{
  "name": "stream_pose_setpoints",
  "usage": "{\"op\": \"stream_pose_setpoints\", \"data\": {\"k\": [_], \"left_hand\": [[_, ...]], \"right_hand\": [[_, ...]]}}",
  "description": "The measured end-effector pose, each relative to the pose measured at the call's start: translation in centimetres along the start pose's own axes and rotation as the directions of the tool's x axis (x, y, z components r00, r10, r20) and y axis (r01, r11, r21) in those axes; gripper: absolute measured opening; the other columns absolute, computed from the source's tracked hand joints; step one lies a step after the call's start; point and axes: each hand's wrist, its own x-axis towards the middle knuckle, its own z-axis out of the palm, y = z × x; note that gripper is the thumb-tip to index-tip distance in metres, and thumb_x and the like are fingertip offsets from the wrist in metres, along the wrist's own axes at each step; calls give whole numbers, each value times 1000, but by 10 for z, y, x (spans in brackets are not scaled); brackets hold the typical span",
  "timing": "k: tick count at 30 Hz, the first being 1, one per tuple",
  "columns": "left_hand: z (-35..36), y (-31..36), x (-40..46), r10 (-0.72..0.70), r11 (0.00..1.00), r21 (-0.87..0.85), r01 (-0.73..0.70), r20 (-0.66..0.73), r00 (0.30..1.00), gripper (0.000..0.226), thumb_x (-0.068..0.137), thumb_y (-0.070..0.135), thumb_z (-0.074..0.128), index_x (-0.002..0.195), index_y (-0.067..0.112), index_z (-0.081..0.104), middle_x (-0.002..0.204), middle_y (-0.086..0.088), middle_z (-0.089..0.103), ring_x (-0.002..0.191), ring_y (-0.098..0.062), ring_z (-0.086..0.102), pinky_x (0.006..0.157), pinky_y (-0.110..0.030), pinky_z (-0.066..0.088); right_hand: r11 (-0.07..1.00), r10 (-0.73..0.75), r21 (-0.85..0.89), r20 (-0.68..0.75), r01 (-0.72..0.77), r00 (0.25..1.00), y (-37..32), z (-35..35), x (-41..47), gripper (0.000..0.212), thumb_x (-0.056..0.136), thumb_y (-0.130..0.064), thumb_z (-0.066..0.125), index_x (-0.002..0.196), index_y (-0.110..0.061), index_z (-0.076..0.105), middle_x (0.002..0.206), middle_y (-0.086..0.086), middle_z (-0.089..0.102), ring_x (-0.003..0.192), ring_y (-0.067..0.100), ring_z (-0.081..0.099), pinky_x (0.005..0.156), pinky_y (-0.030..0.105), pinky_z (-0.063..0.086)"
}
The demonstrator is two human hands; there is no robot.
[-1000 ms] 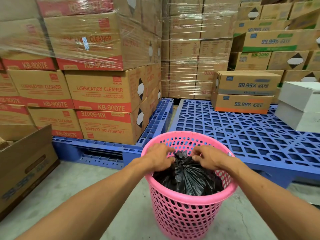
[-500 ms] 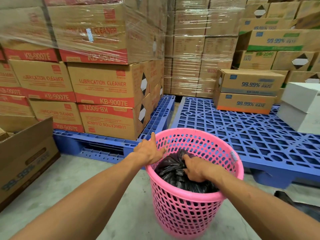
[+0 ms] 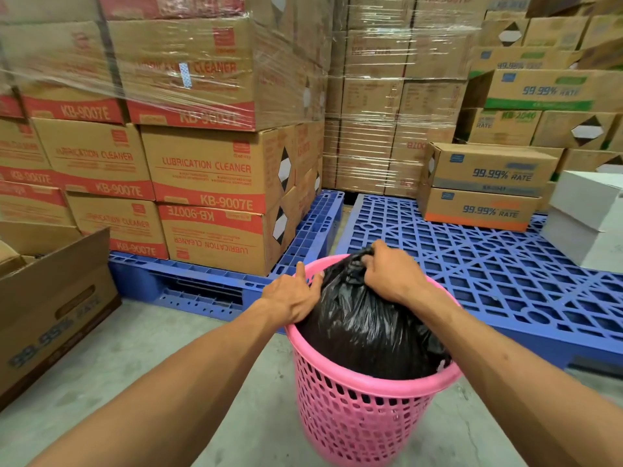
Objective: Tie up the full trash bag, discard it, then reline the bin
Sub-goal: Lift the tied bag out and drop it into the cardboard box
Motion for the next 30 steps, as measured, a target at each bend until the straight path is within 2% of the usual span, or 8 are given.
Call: {"op": "stream_pose_setpoints", "data": {"k": [4, 7, 10, 13, 15, 20, 24, 30], "left_hand": [[-9, 0, -5, -7, 999, 39, 9, -50, 999, 85, 92, 73, 6, 159, 21, 10, 147, -26, 38, 130, -43, 43, 104, -51, 37], [-25, 3, -6, 33, 999, -7, -34, -84, 996, 83, 95, 69, 12, 159, 15, 8, 150, -21, 36, 135, -38, 36, 110, -47, 31], [-58, 10, -8, 41, 999, -5, -41, -6, 999, 84, 96, 68, 12, 159, 12, 7, 153, -21, 34, 137, -36, 36, 112, -46, 30], [-109, 17, -14, 5, 999, 34, -9, 105, 994, 83, 98, 66, 12, 159, 11, 9, 153, -23, 34, 137, -37, 37, 111, -48, 30], [-149, 23, -22, -4, 997, 72, -7, 154, 988, 81, 99, 64, 12, 159, 9, 10, 153, -23, 34, 137, -37, 37, 112, -48, 29], [-283, 38, -53, 1, 978, 204, -44, 205, 979, 82, 97, 63, 9, 159, 9, 4, 158, -22, 24, 143, -37, 28, 119, -47, 17], [-397, 50, -86, -31, 973, 229, -23, 231, 972, 95, 86, 69, -8, 159, 9, 2, 163, -22, 12, 149, -36, 17, 123, -47, 10], [-528, 65, -115, -190, 979, 116, 168, 223, 956, 83, 99, 64, 14, 159, 8, 2, 164, -22, 8, 151, -36, 12, 123, -47, 10]], "right_hand": [[1000, -7, -19, -33, 6, 999, 11, -23, 6, 27, 101, -37, 42, 108, -11, 47, 78, 5, 58, 74, 27, 57, 61, 39, 44], [1000, -31, 4, -5, 31, 1000, 15, -25, 7, 29, 102, -42, 44, 108, -13, 48, 77, 5, 60, 70, 26, 58, 61, 40, 48], [999, -21, 33, 49, 19, 999, 7, -39, 11, 33, 101, -47, 46, 109, -14, 49, 81, 6, 61, 82, 33, 61, 62, 41, 45], [997, 1, 75, 104, -9, 995, -6, -66, 10, 42, 101, -48, 46, 128, -16, 49, 102, 10, 69, 97, 34, 63, 65, 39, 40], [996, 9, 85, 143, -21, 990, -17, -91, 9, 43, 100, -50, 45, 129, -18, 51, 111, 9, 70, 102, 32, 63, 71, 40, 46], [995, 54, 61, 278, -74, 959, -63, -207, 22, 43, 100, -51, 43, 129, -19, 49, 117, 8, 67, 102, 31, 64, 78, 43, 53], [1000, 19, 9, 349, -24, 937, -110, -321, 41, 43, 102, -47, 42, 132, -16, 47, 115, 11, 66, 97, 32, 64, 68, 39, 47], [997, -55, -34, 421, 76, 906, -180, -451, 64, 42, 103, -44, 42, 131, -13, 45, 105, 15, 66, 91, 36, 63, 70, 43, 50]]}}
